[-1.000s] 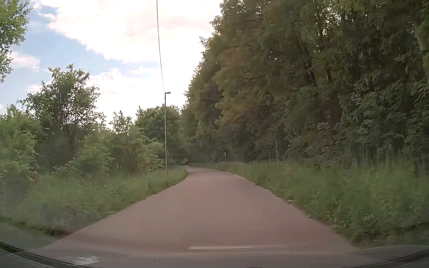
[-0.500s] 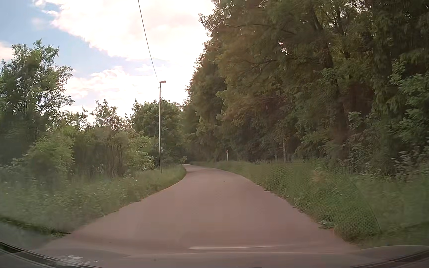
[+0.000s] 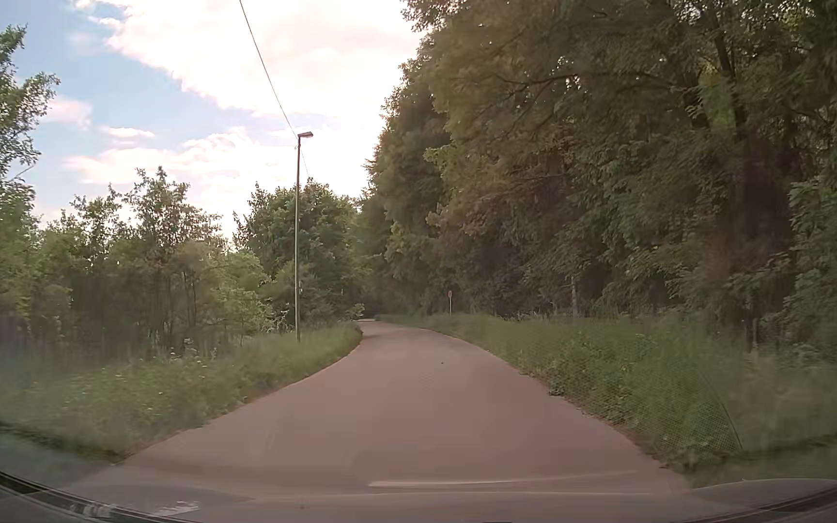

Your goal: Follow the waypoints while adhering to traffic rules and regulations

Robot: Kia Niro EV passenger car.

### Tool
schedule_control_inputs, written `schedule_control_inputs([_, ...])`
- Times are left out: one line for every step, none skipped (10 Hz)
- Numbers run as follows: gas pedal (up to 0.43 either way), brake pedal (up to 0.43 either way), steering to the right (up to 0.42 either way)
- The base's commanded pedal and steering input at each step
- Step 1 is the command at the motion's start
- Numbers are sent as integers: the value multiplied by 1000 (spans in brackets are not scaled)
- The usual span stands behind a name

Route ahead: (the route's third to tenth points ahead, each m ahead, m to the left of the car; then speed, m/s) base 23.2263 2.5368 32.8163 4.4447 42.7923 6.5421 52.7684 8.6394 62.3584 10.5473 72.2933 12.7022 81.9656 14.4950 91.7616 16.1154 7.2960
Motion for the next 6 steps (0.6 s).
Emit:
schedule_control_inputs([209, 18, -13])
schedule_control_inputs([209, 18, -15])
schedule_control_inputs([209, 18, -15])
schedule_control_inputs([209, 18, -15])
schedule_control_inputs([177, 18, -15])
schedule_control_inputs([130, 18, -15])
